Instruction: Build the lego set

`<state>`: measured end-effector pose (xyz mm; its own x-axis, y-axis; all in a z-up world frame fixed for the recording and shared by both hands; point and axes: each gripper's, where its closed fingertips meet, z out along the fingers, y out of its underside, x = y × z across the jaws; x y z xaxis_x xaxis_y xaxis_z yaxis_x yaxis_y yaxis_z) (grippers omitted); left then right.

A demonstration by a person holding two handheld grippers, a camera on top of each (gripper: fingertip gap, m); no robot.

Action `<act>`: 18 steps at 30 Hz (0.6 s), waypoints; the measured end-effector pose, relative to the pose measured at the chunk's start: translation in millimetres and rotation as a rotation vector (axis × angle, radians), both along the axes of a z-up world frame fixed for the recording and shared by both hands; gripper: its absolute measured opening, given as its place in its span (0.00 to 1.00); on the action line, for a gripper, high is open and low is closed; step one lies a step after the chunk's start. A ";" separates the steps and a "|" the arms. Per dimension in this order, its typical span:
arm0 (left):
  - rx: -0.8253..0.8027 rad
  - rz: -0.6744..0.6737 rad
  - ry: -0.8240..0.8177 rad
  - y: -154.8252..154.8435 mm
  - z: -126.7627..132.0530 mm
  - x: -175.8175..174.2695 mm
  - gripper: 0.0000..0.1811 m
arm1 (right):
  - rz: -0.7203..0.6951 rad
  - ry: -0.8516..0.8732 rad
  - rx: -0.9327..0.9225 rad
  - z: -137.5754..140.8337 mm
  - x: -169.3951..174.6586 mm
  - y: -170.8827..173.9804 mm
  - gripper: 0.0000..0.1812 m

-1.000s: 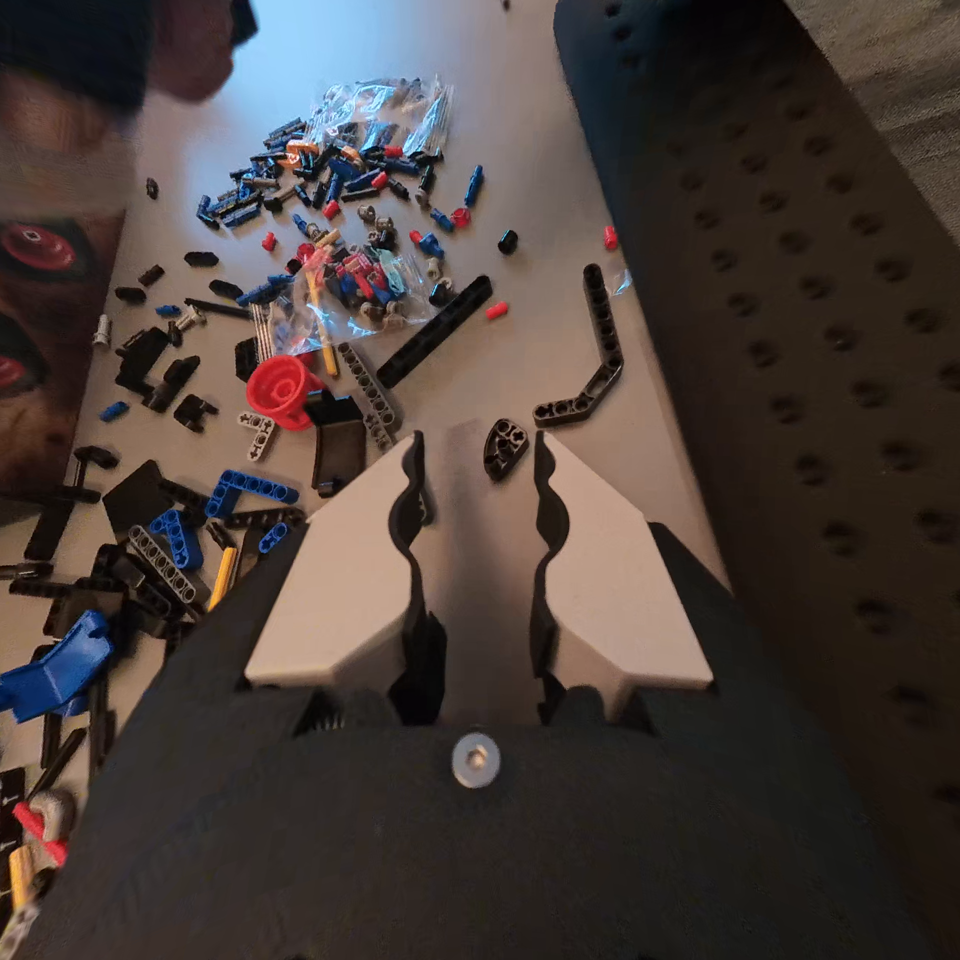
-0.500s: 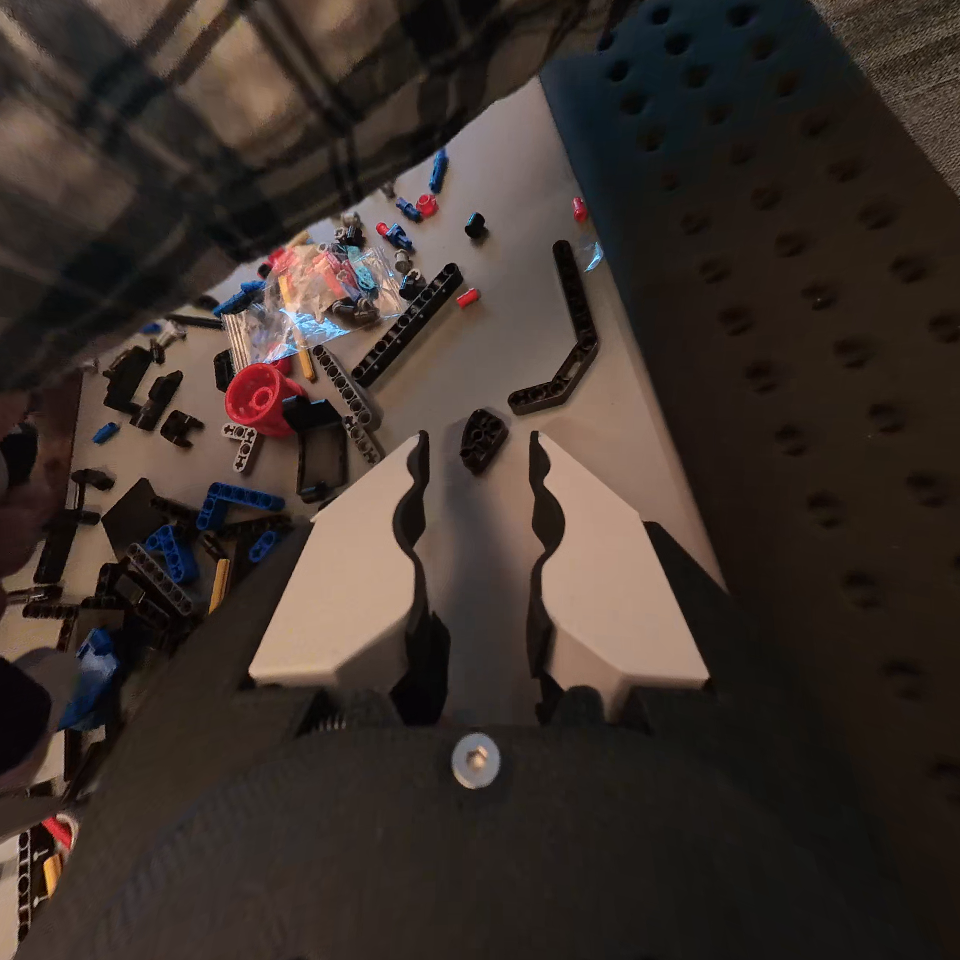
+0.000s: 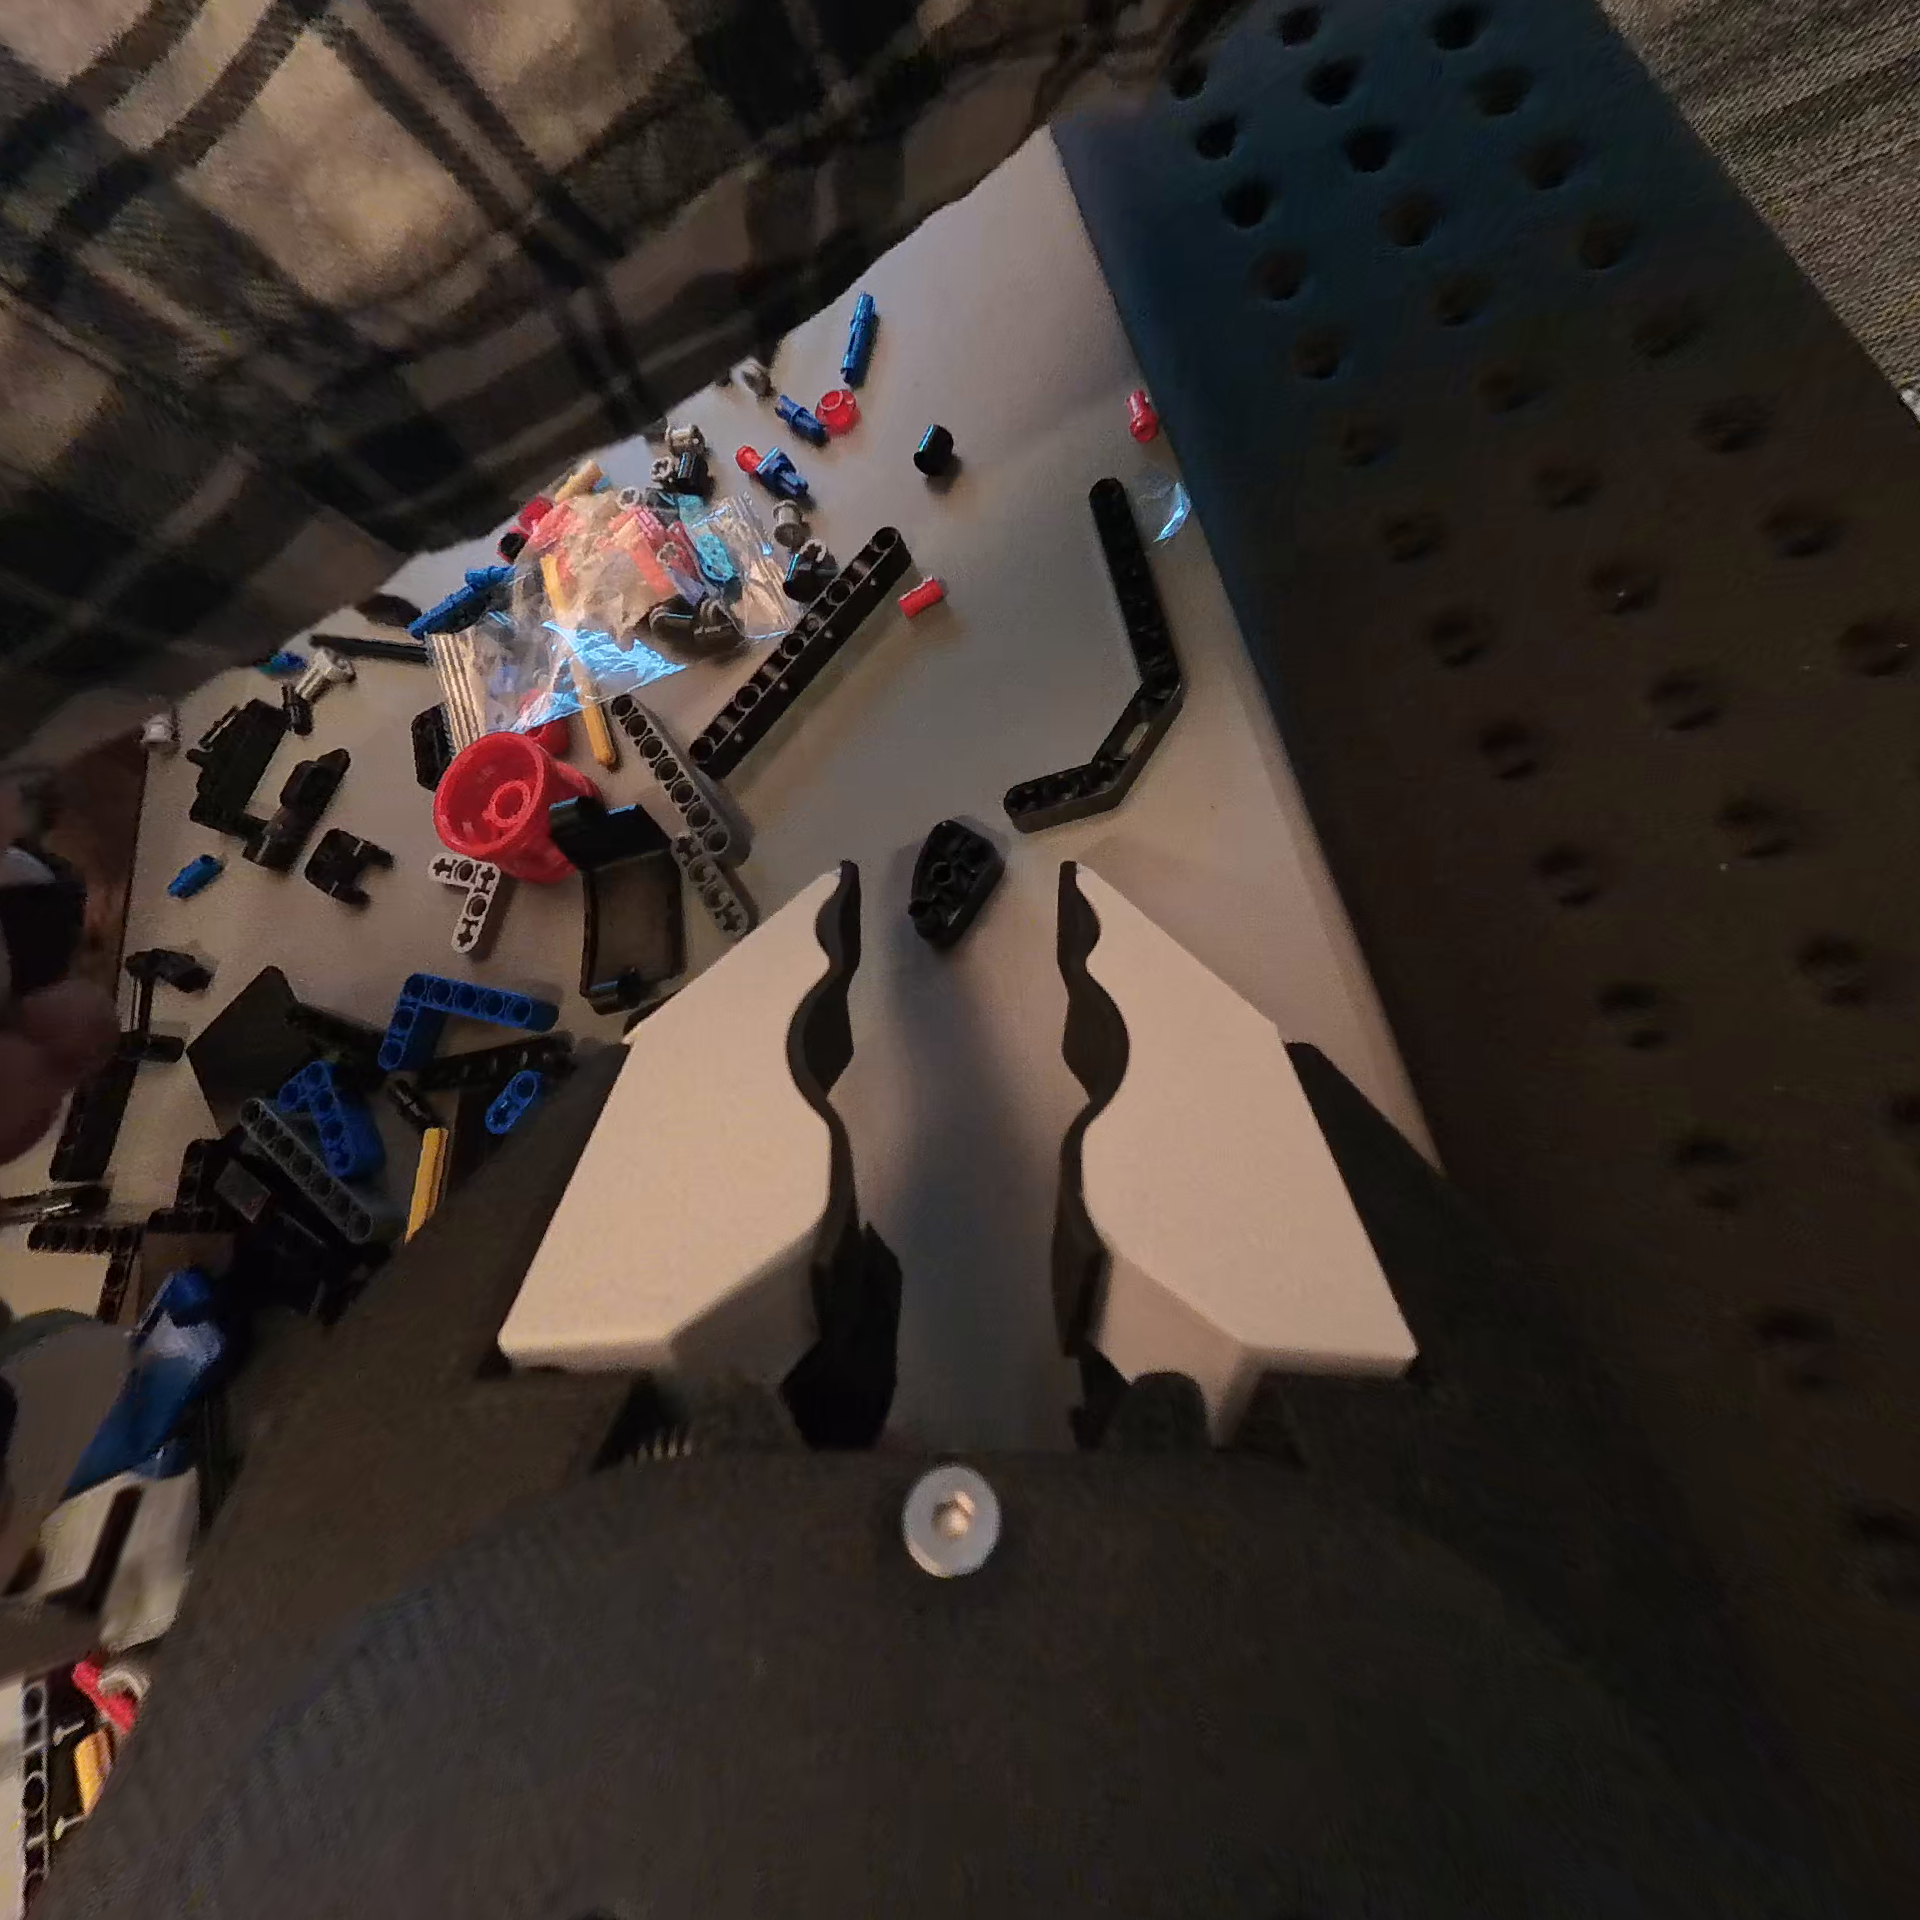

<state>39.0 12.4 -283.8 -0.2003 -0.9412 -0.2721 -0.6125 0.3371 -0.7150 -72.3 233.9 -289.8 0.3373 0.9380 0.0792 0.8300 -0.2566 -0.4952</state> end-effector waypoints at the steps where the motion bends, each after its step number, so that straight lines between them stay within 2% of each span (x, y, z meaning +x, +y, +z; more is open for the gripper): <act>1: -0.001 0.002 -0.005 0.4 1.2 0.2 0.20 | -0.002 0.028 0.009 6.3 -1.0 -1.0 0.01; 5: 0.004 0.040 -0.045 7.9 11.4 -0.7 0.19 | 0.002 0.178 0.073 50.3 -2.6 -10.8 0.00; 9: -0.001 0.198 -0.129 32.5 36.5 -4.9 0.13 | 0.005 0.377 0.134 108.2 7.4 -32.0 0.00; 12: 0.011 0.302 -0.235 49.6 60.5 -10.6 0.12 | -0.004 0.465 0.182 139.8 26.3 -52.0 0.00; 15: 0.012 0.422 -0.313 72.2 75.1 -22.1 0.12 | -0.013 0.554 0.207 162.2 45.3 -74.3 0.00; 18: -0.012 0.519 -0.427 89.4 93.0 -31.2 0.14 | -0.024 0.643 0.220 173.3 59.4 -93.6 0.00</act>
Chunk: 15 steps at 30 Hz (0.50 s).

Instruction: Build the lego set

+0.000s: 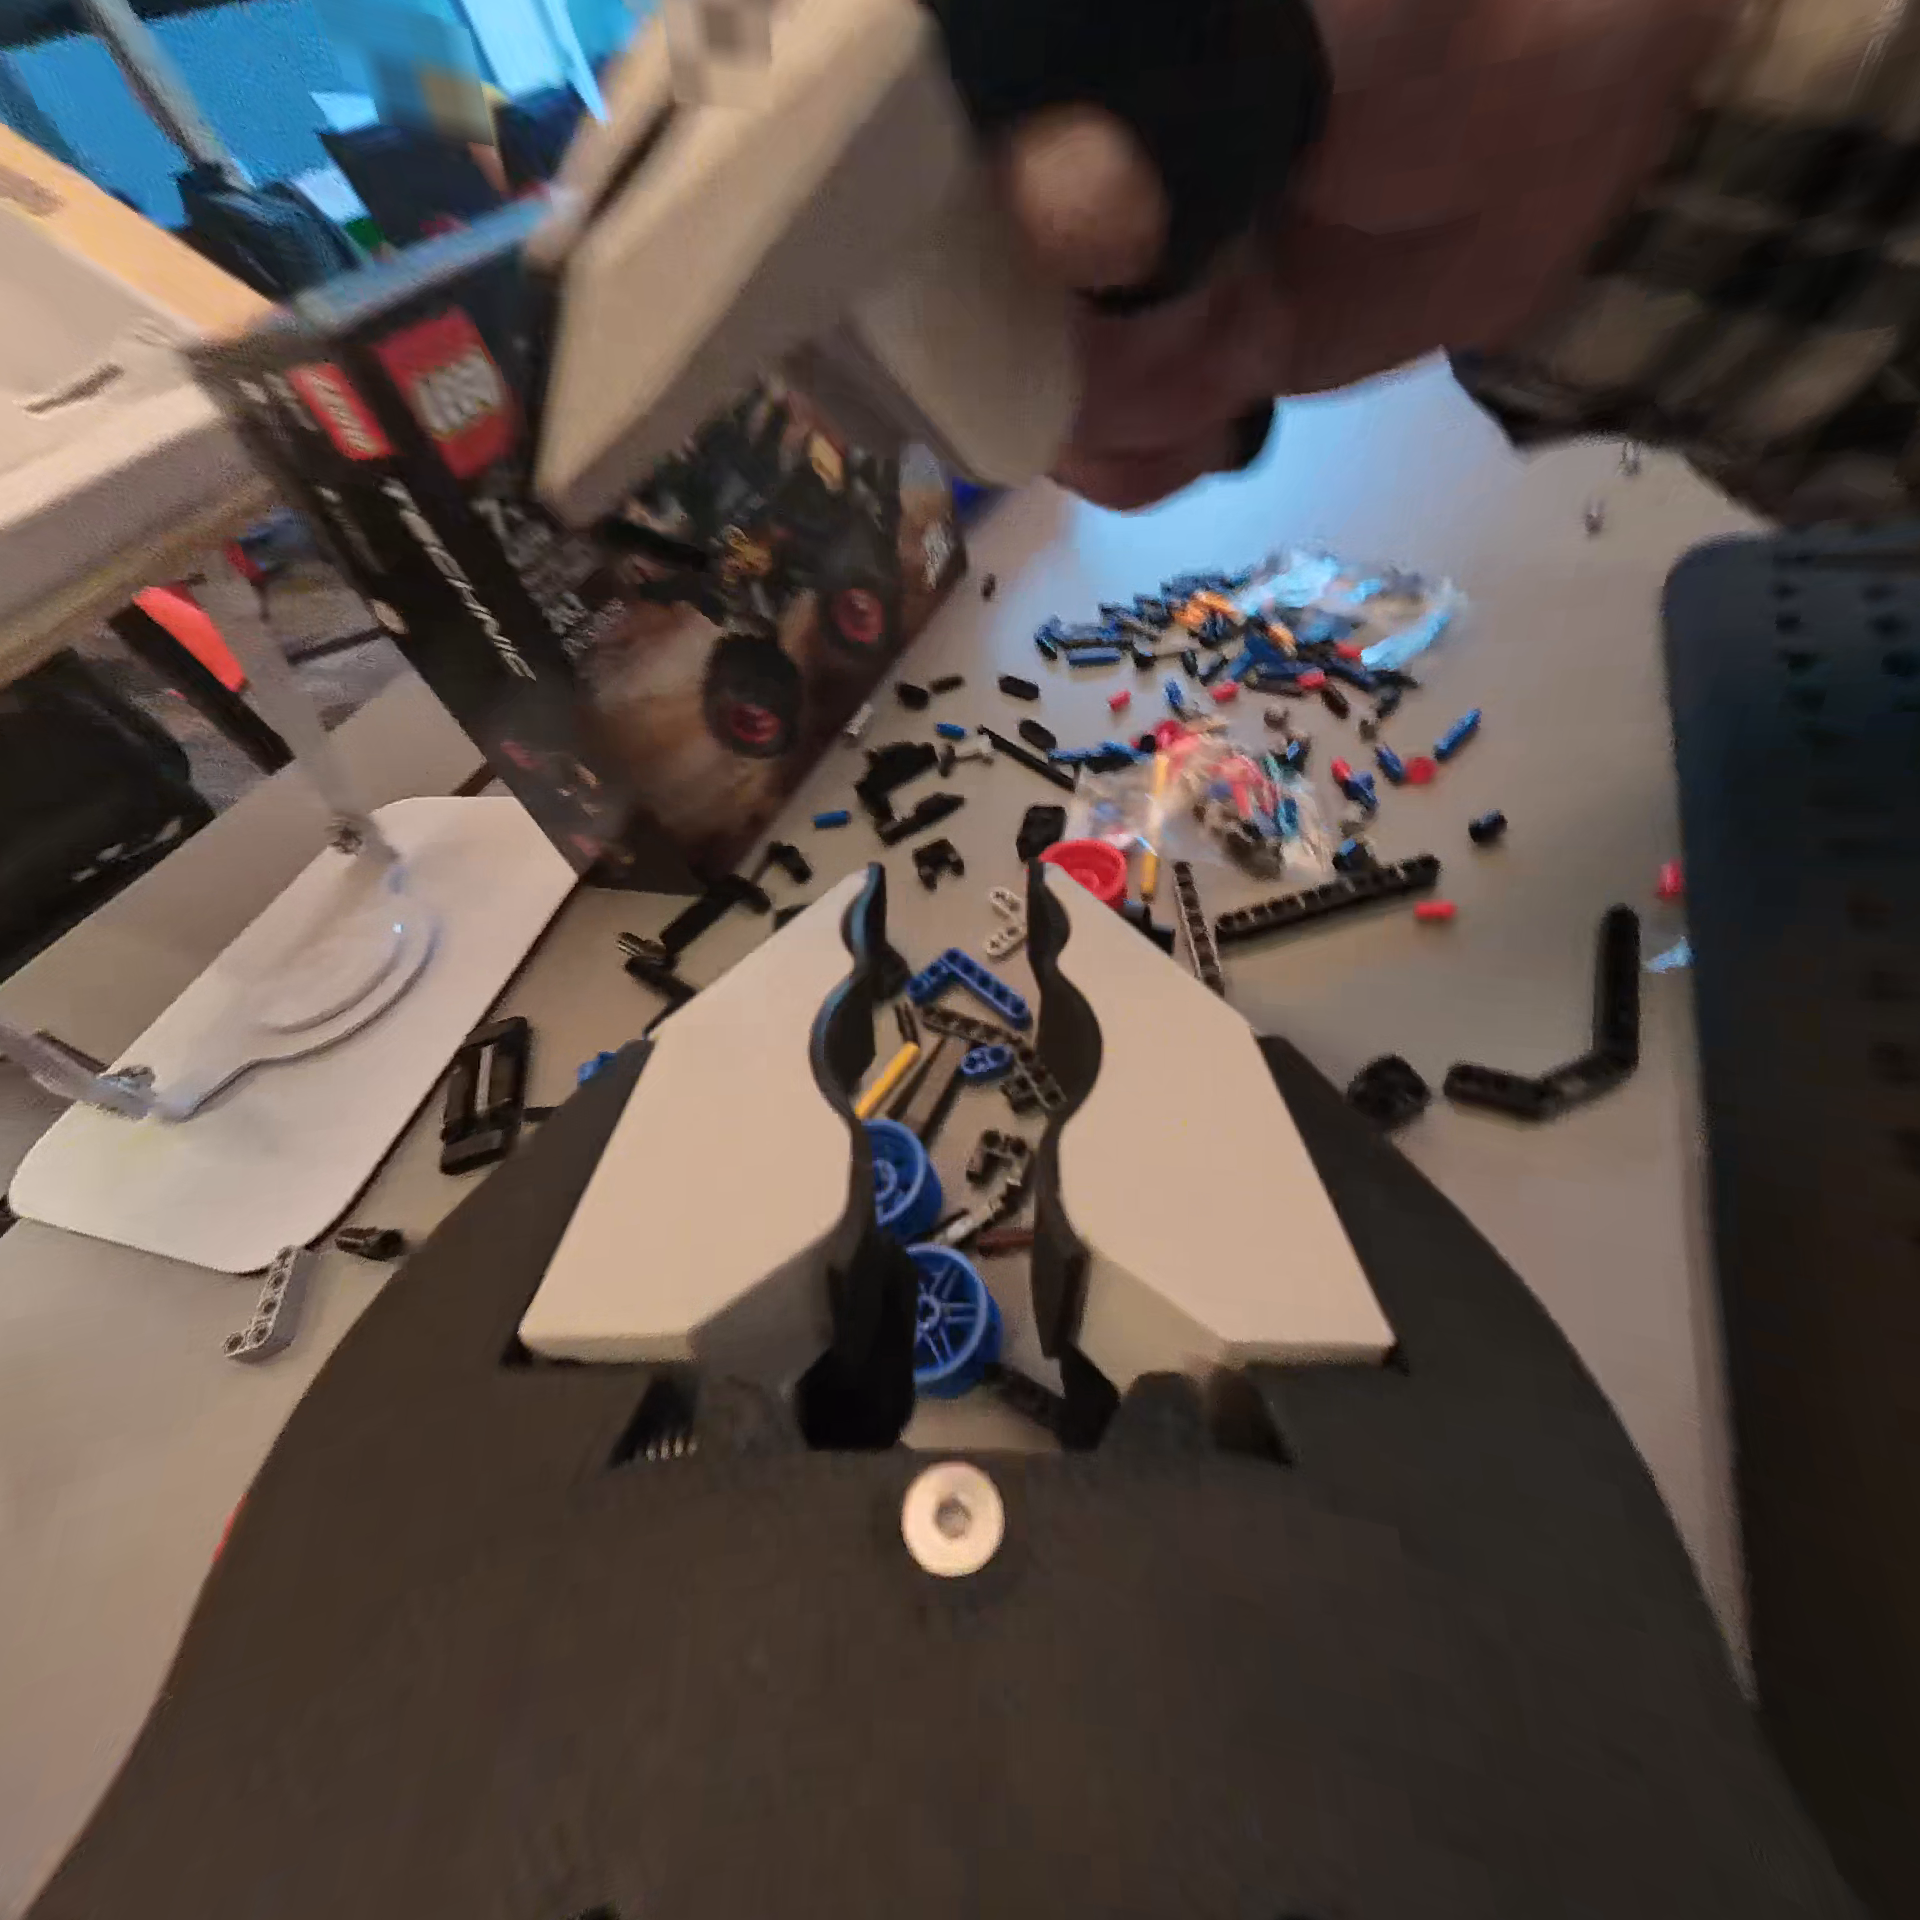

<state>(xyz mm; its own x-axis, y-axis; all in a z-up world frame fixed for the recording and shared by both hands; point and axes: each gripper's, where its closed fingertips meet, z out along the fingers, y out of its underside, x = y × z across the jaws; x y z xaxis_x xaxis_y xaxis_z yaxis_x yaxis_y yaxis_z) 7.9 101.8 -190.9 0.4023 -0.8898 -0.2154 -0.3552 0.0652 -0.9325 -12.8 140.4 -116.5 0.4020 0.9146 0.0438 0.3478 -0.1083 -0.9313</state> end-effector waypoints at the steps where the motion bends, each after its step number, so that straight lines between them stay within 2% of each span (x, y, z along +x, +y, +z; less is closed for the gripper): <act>1: -0.003 0.010 -0.044 2.1 6.6 -1.6 0.14 | -0.003 0.023 0.003 0.7 3.8 -5.0 0.00; 4: -0.013 0.041 -0.128 8.2 18.5 -8.0 0.14 | -0.021 0.067 0.011 -3.9 13.6 -14.8 0.00; 9: -0.116 -0.027 -0.265 3.9 28.8 -8.1 0.12 | -0.033 0.037 0.138 -15.4 20.1 -26.1 0.00; 15: -0.195 -0.153 -0.385 -9.6 42.1 -4.7 0.10 | -0.062 -0.162 0.454 -24.4 19.3 -33.6 0.01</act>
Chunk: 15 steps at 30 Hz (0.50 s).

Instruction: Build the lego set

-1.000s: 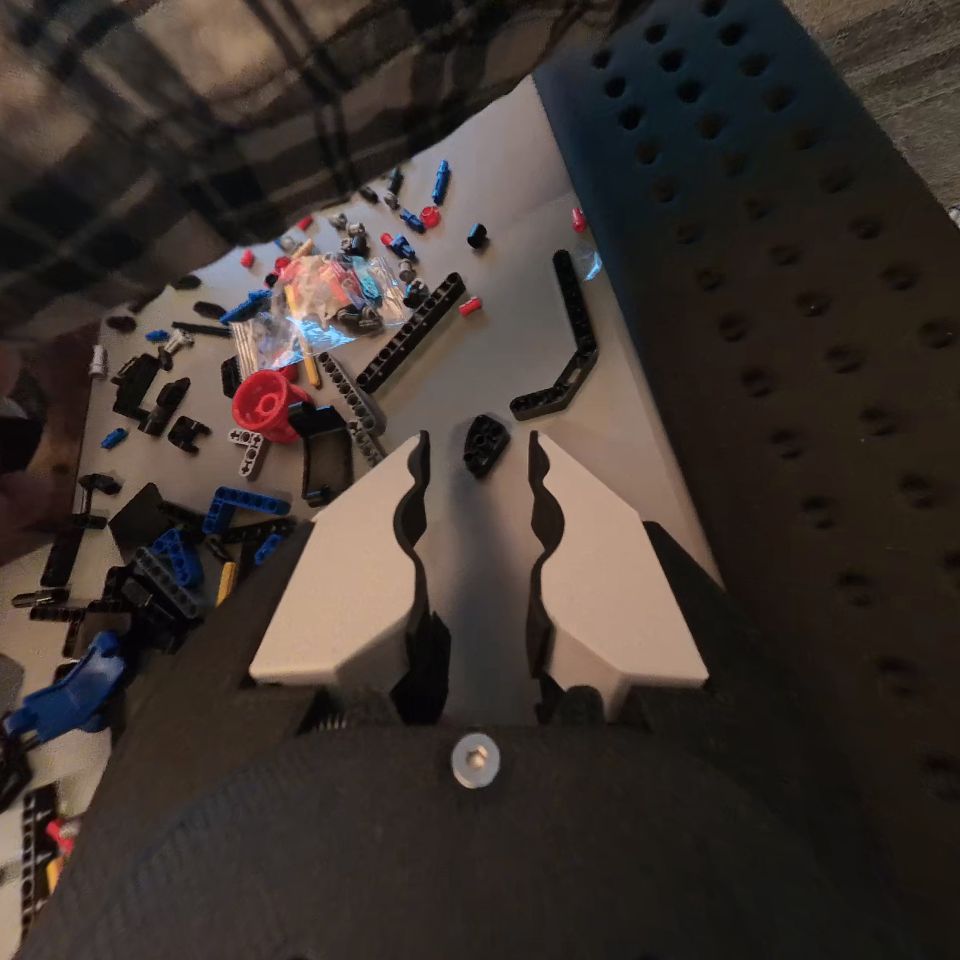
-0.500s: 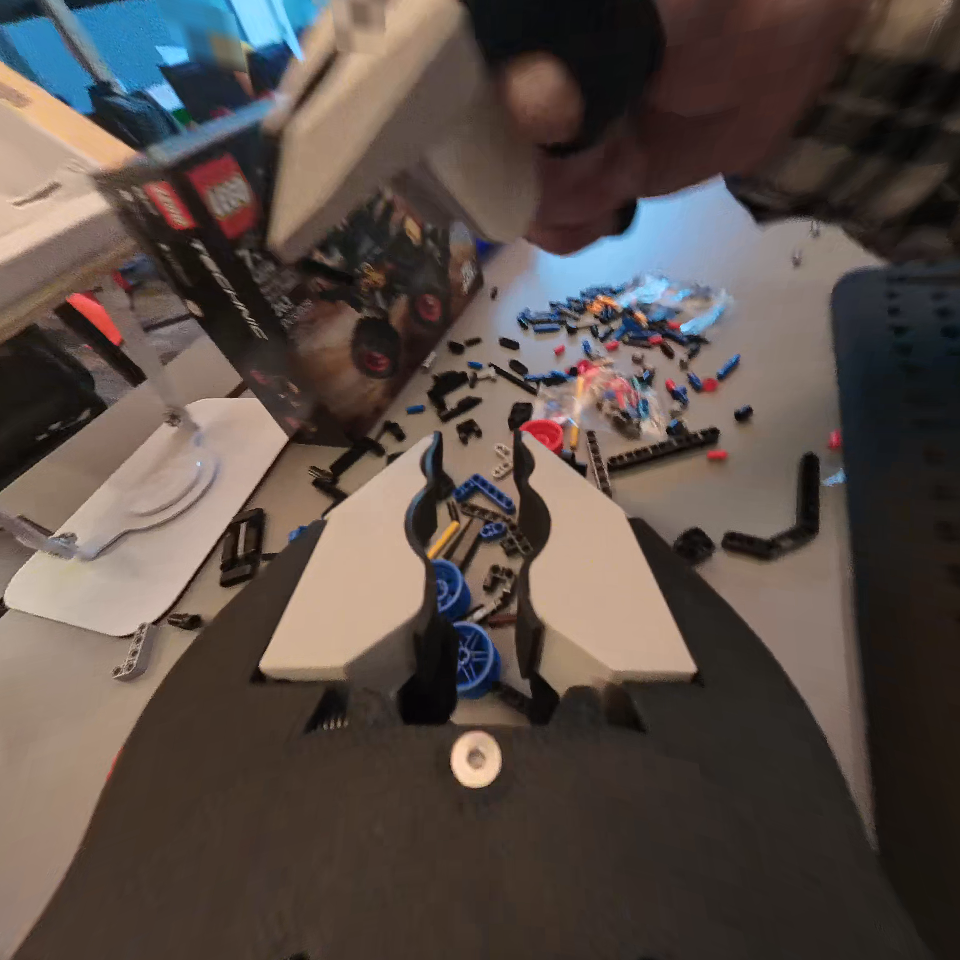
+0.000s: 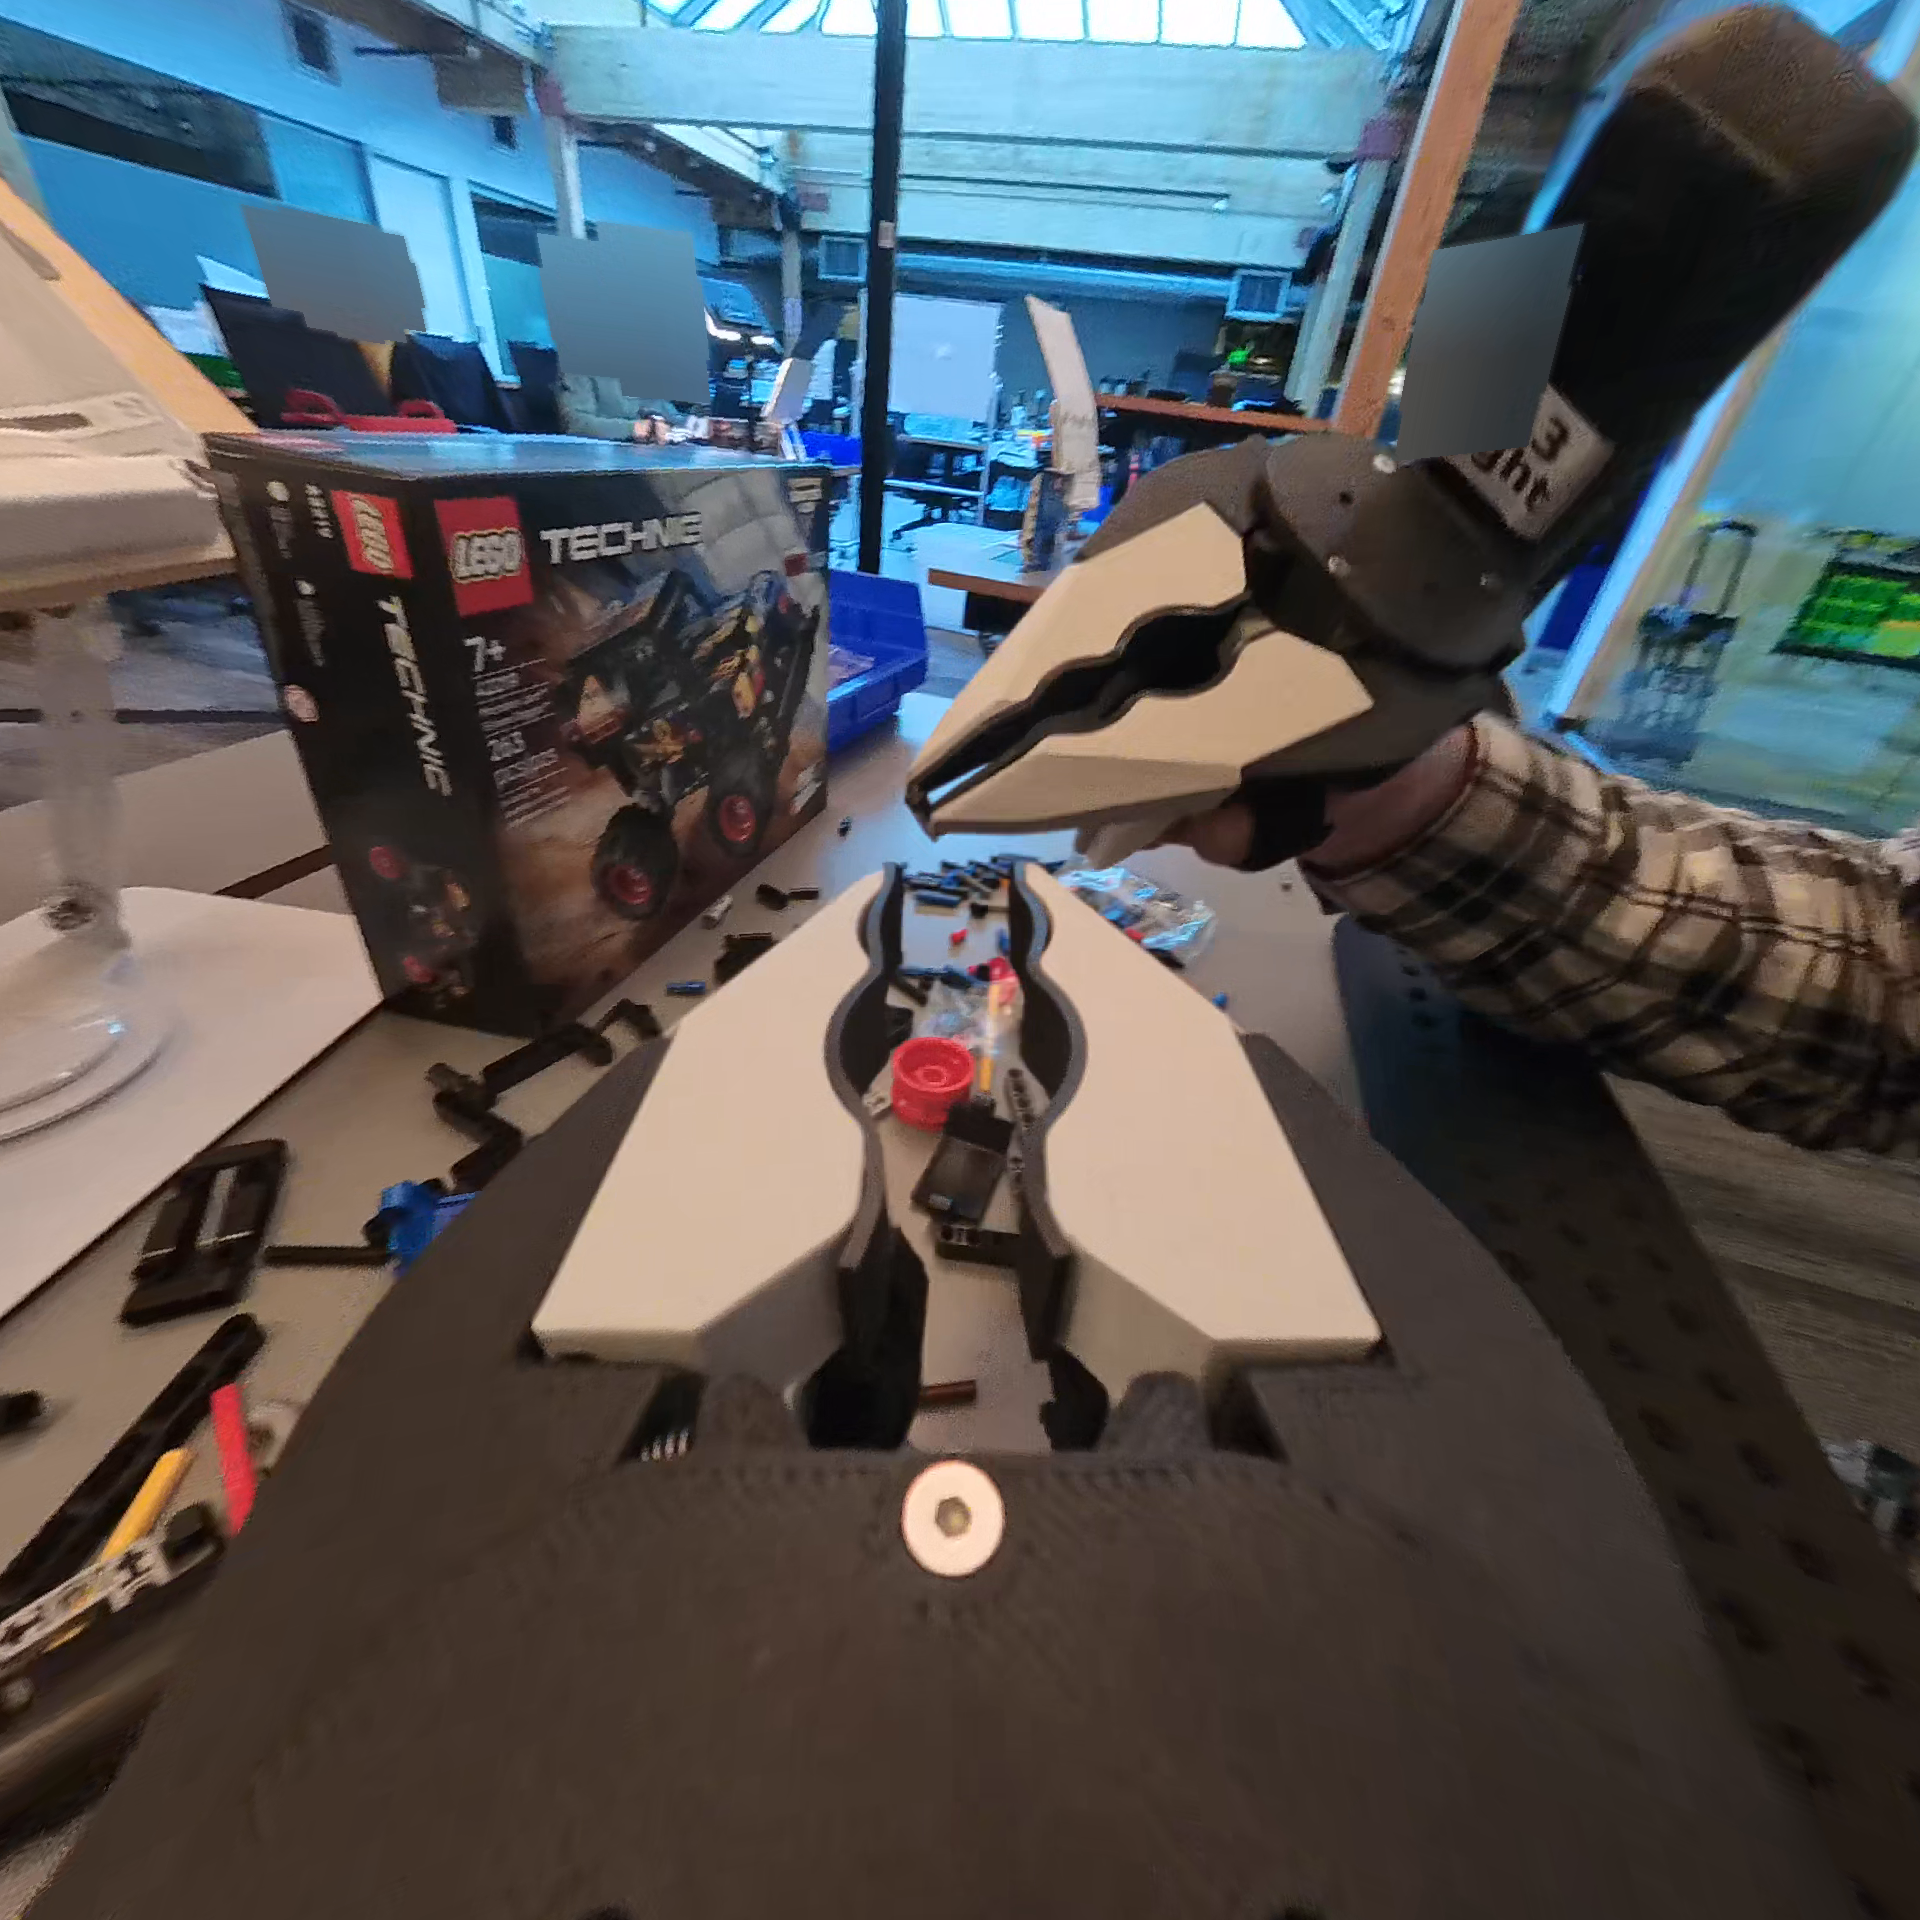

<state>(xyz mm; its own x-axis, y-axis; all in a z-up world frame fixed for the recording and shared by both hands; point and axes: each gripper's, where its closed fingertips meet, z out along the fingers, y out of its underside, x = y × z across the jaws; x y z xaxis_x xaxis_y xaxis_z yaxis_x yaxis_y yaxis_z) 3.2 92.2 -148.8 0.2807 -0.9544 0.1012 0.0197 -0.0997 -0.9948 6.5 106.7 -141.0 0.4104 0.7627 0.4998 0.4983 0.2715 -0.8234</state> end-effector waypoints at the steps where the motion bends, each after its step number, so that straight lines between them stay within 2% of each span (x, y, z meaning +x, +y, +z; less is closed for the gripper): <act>1: -0.009 -0.013 -0.009 -1.6 0.6 0.7 0.09 | 0.001 -0.025 0.051 0.1 -1.8 -2.0 0.00; 6: -0.061 -0.049 -0.036 -2.3 -0.4 0.4 0.06 | -0.005 -0.093 0.237 5.3 -7.8 -8.9 0.01; 15: -0.084 -0.095 -0.073 -6.8 2.3 0.2 0.03 | 0.027 -0.152 0.335 2.2 -11.0 -16.5 0.01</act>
